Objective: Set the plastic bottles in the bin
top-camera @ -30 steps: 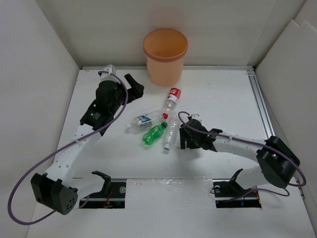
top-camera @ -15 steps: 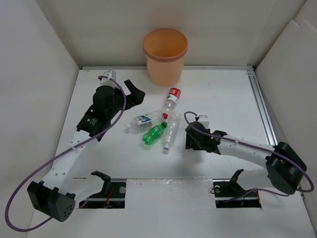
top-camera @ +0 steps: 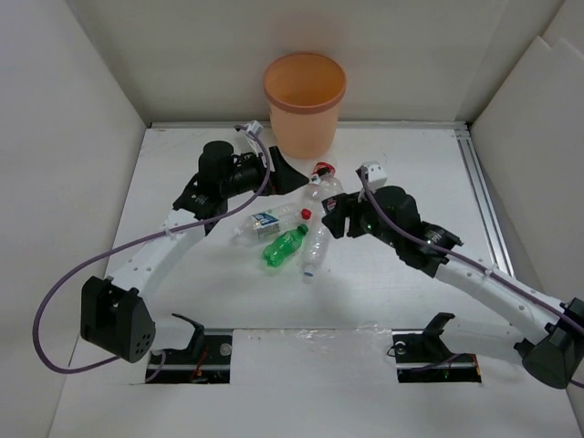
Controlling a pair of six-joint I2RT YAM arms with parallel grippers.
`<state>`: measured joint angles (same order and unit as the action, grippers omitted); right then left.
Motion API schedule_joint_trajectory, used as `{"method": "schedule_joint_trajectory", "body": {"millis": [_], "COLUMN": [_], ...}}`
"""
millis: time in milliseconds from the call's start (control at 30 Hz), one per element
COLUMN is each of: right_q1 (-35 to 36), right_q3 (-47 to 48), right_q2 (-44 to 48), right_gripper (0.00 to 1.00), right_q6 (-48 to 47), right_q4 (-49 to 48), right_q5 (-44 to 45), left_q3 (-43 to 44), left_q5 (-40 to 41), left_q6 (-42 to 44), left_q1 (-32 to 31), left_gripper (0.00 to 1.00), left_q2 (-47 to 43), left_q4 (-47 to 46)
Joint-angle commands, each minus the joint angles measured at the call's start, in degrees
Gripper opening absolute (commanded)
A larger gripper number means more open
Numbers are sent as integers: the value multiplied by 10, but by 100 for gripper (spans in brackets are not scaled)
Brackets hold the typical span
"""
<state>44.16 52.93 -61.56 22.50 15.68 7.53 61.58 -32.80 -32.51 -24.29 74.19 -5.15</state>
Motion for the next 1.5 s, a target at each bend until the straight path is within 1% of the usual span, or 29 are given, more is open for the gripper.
{"method": "schedule_joint_trajectory", "body": {"millis": [0, 100, 267, 433, 467, 500, 533, 567, 600, 633, 667, 700, 733, 800, 833, 867, 900, 933, 967, 1000, 1033, 1067, 1100, 1167, 1200, 1300, 1333, 1367, 1467], "right_q1": [-18, -29, -29, -35, -35, -35, -35, -40, -40, -47, -47, -54, -64, -77, -89, -95, -101, -101, -109, -118, -118, -126, -132, -132, -132, -132, -132, -132, -127], "right_q3": [43, 74, 85, 90, 90, 90, 90, 90, 90, 90, 90, 90, 83, 72, 66, 58, 58, 49, 35, 29, 29, 20, 15, 7, 1, -5, -17, -24, -45], "right_q2": [-23, -60, -80, -90, -90, -90, -90, -85, -85, -85, -78, -78, -78, -61, -55, -47, -31, -23, -16, -9, -2, -2, -2, -2, -2, -2, -2, -2, 4], "right_gripper": [0, 0, 0, 0, 0, 0, 0, 0, 2, 5, 8, 14, 62, 98, 100, 100, 100, 100, 100, 100, 100, 100, 100, 100, 100, 100, 100, 100, 100], "right_q6": [-58, -58, -47, -41, -41, -36, -36, -36, -36, -36, -36, -31, -31, -26, -19, -14, -14, -8, -1, -1, -1, -1, -1, -1, -1, -6, -6, -11, -17], "right_q4": [-134, -148, -183, -188, -188, -194, -194, -194, -194, -194, -194, -194, -194, -194, -194, -166, -149, -132, -108, -98, -89, -83, -83, -83, -83, -83, -88, -94, -113], "right_q5": [-144, -168, -216, -223, -223, -223, -223, -223, -223, -223, -217, -217, -217, -205, -181, -162, -141, -91, -71, -58, -49, -44, -44, -44, -50, -56, -56, -65, -73], "left_q3": [32, 24, 19, 19, 19, 19, 19, 19, 24, 32, 37, 37, 44, 58, 86, 108, 135, 169, 242, 282, 323, 364, 442, 516, 588, 701, 713, 718, 718], "left_q5": [-65, -80, -68, -73, -73, -73, -68, -53, -43, -37, -37, -30, -30, -2, 15, 39, 66, 115, 140, 163, 200, 212, 221, 261, 275, 342, 359, 396, 455], "left_q6": [-4, -23, -29, -49, -49, -55, -55, -55, -55, -55, -61, -61, -66, -73, -73, -73, -63, -56, -48, -42, -42, -42, -42, -42, -35, -30, -16, -6, 33], "left_q1": [-21, -27, -27, -27, -27, -27, -27, -27, -27, -27, -27, -27, -27, -27, -27, -27, -27, -27, -27, -27, -18, -9, -1, 9, 16, 22, 22, 22, 22], "left_gripper": [100, 100, 100, 100, 98, 91, 63, 41, 10, 10, 0, 0, 0, 0, 0, 0, 0, 0, 0, 0, 0, 0, 0, 0, 0, 0, 0, 0, 1], "left_q2": [1, 6, 24, 31, 38, 38, 38, 43, 43, 48, 48, 56, 56, 62, 70, 76, 96, 110, 127, 146, 191, 215, 240, 319, 344, 437, 453, 479, 508], "left_q4": [-78, -122, -123, -154, -154, -159, -159, -151, -145, -138, -131, -130, -130, -130, -125, -114, -83, -65, -51, -39, -11, -3, 2, 15, 15, 2, -13, -58, -134]}}
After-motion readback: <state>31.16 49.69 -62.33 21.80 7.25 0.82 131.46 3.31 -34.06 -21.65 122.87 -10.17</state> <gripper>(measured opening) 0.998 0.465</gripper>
